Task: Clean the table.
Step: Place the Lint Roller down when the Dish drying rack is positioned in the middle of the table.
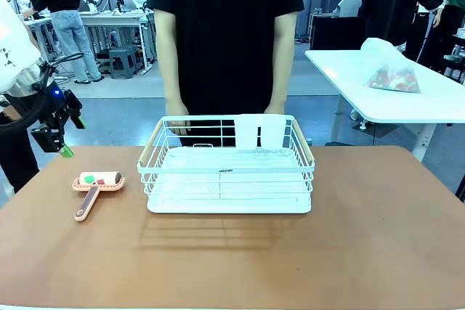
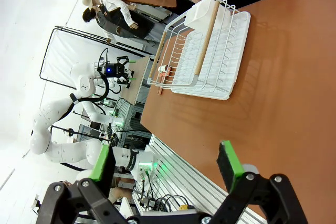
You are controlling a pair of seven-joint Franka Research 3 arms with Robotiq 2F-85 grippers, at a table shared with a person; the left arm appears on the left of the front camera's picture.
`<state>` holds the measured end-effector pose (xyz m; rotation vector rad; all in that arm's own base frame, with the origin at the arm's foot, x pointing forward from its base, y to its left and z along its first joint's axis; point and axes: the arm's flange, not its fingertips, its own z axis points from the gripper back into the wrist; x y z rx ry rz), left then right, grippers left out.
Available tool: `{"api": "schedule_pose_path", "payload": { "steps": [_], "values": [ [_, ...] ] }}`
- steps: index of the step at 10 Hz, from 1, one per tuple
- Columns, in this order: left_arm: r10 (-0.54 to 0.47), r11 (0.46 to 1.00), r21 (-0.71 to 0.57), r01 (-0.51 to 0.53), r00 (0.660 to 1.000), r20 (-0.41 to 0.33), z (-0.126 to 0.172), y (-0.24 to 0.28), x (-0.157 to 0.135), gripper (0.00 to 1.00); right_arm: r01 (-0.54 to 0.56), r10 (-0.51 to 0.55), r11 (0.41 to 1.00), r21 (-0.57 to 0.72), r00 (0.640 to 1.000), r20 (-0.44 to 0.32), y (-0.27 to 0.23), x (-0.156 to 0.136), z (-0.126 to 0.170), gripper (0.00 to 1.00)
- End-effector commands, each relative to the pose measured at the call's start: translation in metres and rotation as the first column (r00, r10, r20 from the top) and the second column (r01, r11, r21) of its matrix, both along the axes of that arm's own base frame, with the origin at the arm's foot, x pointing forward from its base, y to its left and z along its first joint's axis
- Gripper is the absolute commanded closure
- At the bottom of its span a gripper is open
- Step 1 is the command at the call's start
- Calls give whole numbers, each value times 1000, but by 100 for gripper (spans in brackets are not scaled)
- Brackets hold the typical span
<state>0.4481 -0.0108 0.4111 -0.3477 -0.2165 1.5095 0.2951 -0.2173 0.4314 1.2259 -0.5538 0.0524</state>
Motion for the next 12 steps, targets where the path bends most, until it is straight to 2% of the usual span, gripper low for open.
{"api": "schedule_pose_path", "payload": {
  "steps": [1,12],
  "values": [
    [6,1000,-4,-6,1000,6,1,1,2,0,-3,3,1000,3,1000,21,0,0,2,0],
    [6,1000,-4,-6,1000,6,1,1,2,0,-3,3,1000,3,1000,21,0,0,2,0]
  ]
}}
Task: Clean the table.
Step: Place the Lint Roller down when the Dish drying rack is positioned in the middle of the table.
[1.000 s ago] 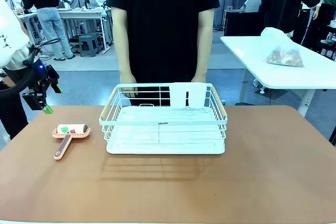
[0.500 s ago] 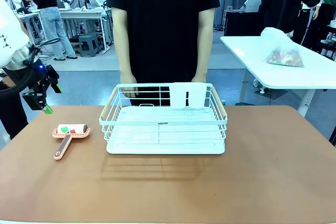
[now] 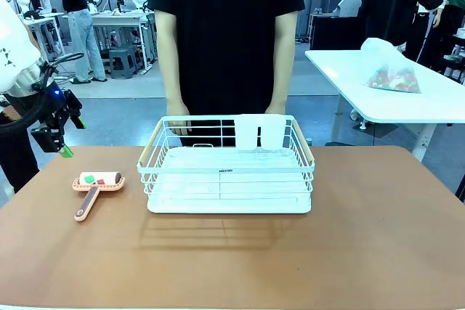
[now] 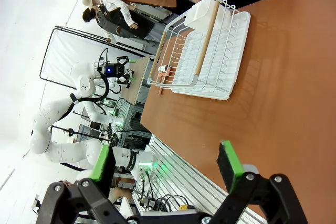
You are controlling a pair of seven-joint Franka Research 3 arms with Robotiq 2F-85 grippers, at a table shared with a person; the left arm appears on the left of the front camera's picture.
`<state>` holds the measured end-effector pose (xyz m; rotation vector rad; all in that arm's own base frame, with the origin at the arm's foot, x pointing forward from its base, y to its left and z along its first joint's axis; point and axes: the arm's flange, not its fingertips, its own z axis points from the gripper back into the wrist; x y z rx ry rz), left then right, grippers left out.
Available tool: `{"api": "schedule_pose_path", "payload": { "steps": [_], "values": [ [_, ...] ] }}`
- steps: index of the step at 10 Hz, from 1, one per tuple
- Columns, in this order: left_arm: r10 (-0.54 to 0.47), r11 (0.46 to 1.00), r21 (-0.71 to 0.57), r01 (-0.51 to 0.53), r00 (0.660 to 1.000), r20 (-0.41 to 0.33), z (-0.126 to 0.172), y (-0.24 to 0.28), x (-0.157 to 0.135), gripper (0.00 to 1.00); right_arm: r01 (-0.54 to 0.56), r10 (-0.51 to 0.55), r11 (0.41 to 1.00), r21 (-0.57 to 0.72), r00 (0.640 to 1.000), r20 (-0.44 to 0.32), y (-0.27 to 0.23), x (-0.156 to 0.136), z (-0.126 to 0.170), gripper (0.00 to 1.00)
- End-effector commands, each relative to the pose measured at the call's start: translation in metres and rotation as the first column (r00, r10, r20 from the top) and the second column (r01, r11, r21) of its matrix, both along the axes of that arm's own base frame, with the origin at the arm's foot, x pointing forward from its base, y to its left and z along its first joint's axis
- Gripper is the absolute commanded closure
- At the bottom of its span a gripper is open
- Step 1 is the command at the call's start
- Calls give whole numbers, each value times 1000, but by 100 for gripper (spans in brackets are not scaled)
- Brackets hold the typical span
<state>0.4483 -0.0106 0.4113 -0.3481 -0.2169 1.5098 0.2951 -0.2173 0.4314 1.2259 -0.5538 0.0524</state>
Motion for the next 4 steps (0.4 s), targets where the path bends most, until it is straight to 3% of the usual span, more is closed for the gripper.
{"api": "schedule_pose_path", "payload": {
  "steps": [1,4],
  "values": [
    [5,1000,-4,-5,1000,5,1,1,2,0,-3,3,1000,3,1000,21,0,0,2,0],
    [5,1000,-4,-5,1000,5,1,1,2,0,-3,3,1000,3,1000,21,0,0,2,0]
  ]
}}
